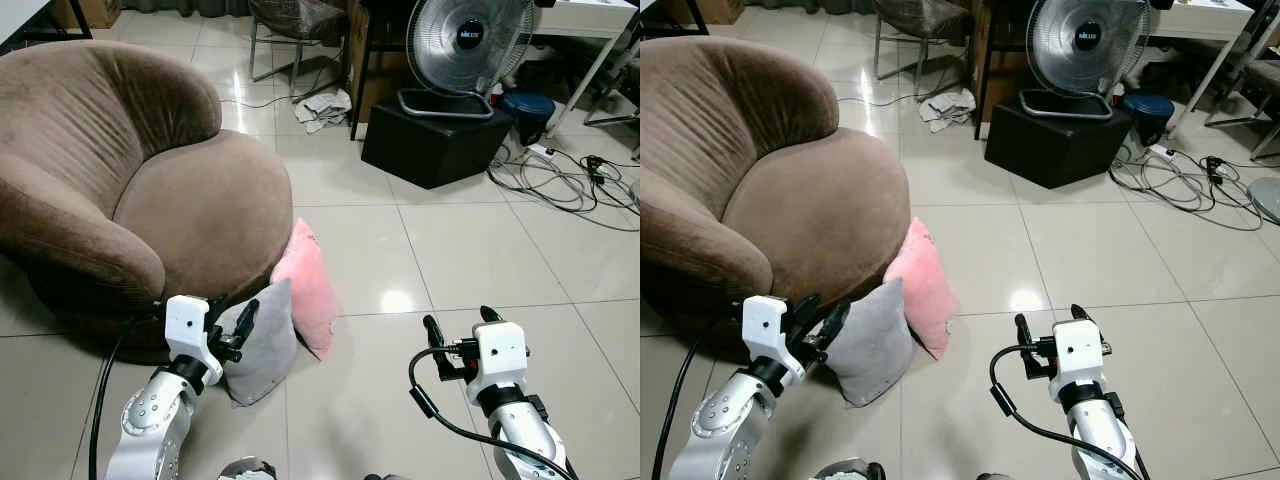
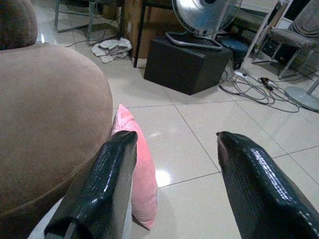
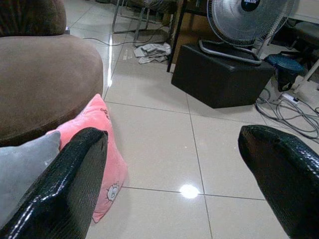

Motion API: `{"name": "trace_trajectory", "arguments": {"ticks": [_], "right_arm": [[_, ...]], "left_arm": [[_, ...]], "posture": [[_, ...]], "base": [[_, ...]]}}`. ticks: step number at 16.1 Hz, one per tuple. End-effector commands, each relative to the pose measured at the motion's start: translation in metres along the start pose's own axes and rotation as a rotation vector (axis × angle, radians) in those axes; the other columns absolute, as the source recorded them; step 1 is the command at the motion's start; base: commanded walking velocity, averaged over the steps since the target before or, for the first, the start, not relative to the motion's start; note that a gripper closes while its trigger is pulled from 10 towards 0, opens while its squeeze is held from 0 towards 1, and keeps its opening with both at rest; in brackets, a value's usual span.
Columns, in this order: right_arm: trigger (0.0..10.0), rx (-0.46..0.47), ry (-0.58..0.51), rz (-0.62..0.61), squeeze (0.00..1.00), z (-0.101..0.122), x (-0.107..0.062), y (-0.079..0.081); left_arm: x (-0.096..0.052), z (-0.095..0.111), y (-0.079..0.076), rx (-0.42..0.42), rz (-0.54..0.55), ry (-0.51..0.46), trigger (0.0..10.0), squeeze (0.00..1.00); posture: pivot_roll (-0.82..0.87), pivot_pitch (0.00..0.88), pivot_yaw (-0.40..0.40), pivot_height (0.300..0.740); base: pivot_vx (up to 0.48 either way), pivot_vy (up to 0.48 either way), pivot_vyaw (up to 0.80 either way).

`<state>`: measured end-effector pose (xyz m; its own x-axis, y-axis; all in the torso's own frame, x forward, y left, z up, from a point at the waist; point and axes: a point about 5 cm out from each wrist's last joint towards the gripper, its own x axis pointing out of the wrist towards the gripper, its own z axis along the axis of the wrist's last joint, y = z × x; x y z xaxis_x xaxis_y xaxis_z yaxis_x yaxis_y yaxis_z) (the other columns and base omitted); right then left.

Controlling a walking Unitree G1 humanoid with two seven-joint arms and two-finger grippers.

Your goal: Move the pillow to the sofa from floor

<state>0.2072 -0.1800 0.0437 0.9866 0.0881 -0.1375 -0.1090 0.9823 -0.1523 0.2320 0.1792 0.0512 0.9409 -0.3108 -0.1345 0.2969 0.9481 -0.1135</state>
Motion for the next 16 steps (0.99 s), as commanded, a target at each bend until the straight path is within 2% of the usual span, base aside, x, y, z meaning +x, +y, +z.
{"name": "trace_trajectory", "arguments": {"ticks": [1, 5, 6, 7, 13, 16], "right_arm": [[10.0, -0.004, 0.005, -0.010, 0.00, 0.001, 0.000, -0.005], [10.0, -0.004, 0.005, -0.010, 0.00, 0.001, 0.000, -0.005], [10.0, 0.007, 0.003, -0.033, 0.00, 0.007, 0.032, 0.006], [10.0, 0.004, -0.009, -0.027, 0.00, 0.010, 0.045, 0.013], [10.0, 0.001, -0.012, -0.027, 0.00, 0.009, 0.050, 0.017], [10.0, 0.015, -0.016, -0.037, 0.00, 0.008, 0.047, 0.017]], "left_arm": [[0.001, 0.004, -0.002, 0.004, -0.011, -0.014, 10.0, 0.00], [0.001, 0.004, -0.002, 0.004, -0.011, -0.014, 10.0, 0.00], [0.028, 0.012, 0.009, 0.073, 0.104, 0.000, 10.0, 0.00], [0.039, 0.015, 0.013, 0.109, 0.143, 0.005, 10.0, 0.00], [0.045, 0.016, 0.012, 0.143, 0.137, 0.004, 10.0, 0.00], [0.044, 0.015, 0.012, 0.133, 0.134, -0.004, 10.0, 0.00]], "posture": [[0.10, 0.064, -0.040, 0.740], [0.10, 0.064, -0.040, 0.740], [0.16, 0.023, -0.059, 0.740], [0.16, 0.023, -0.060, 0.740], [0.16, 0.023, -0.051, 0.740], [0.16, 0.025, -0.050, 0.740]], "base": [[0.000, 0.000, 0.00], [0.000, 0.000, 0.00], [0.000, 0.000, 0.00], [0.000, 0.000, 0.00], [0.000, 0.000, 0.00], [0.000, 0.000, 0.00]]}}
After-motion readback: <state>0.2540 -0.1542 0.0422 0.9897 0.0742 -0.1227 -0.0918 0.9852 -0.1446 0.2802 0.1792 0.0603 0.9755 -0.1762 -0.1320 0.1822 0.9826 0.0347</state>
